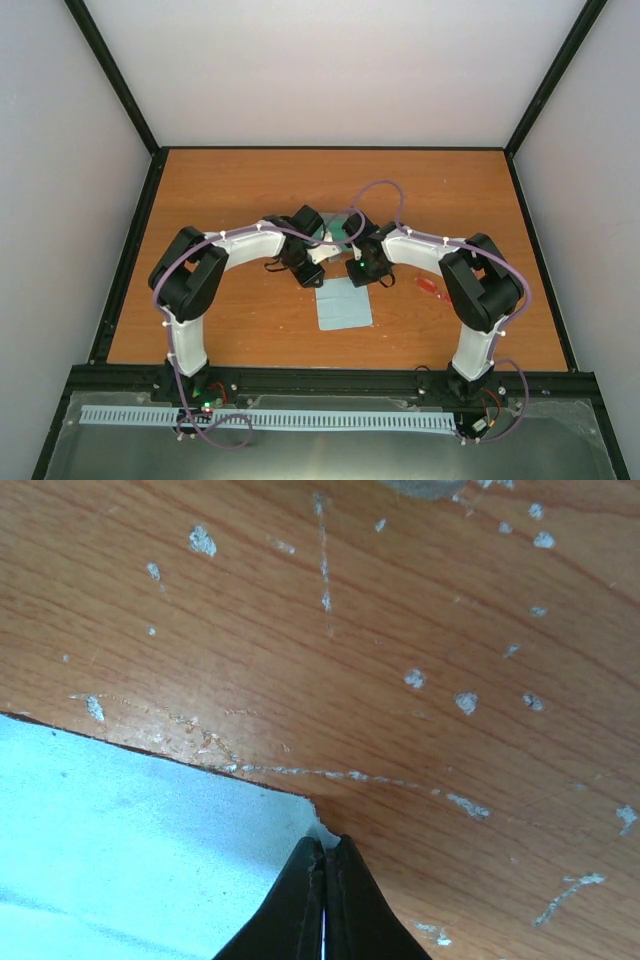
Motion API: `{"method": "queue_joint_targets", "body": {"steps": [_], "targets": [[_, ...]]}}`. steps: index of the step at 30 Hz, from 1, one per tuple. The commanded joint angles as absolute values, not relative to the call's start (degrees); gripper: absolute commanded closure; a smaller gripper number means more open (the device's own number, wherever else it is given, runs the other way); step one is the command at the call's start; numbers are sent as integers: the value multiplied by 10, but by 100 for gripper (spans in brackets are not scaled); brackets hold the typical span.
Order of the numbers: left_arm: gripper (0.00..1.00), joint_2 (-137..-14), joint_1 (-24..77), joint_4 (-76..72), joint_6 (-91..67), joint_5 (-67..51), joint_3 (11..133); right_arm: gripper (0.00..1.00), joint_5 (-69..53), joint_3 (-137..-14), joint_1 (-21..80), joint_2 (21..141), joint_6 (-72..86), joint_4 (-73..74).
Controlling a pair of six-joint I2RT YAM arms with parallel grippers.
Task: Organize the sunglasses
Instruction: Fold the glasses cleaning cloth at the center of the board.
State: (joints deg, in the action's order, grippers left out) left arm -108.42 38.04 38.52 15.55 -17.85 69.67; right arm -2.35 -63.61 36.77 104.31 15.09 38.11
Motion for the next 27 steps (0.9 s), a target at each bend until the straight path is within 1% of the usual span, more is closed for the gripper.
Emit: {"method": "queue_joint_targets", "body": {"steps": [1,4,12,18,20,22,27], "targets": [[69,-1101,394,375,153,-174,706,97,-13,-622,365,1034,160,375],[69,-1104,397,364,152,-163,700,97,-14,-621,365,1033,160,373],[75,-1110,409,346,154,-129,673,97,-15,-617,365,1030,160,371],[83,-1109,416,333,157,-119,645,97,-17,-614,365,1029,162,369],[89,-1107,418,331,158,-119,637,97,-16,-610,365,1027,163,369],[99,-1103,418,331,159,-118,631,97,-16,-608,365,1025,165,368],[100,-1091,418,334,159,-113,628,97,-13,-603,365,1016,167,365]]}}
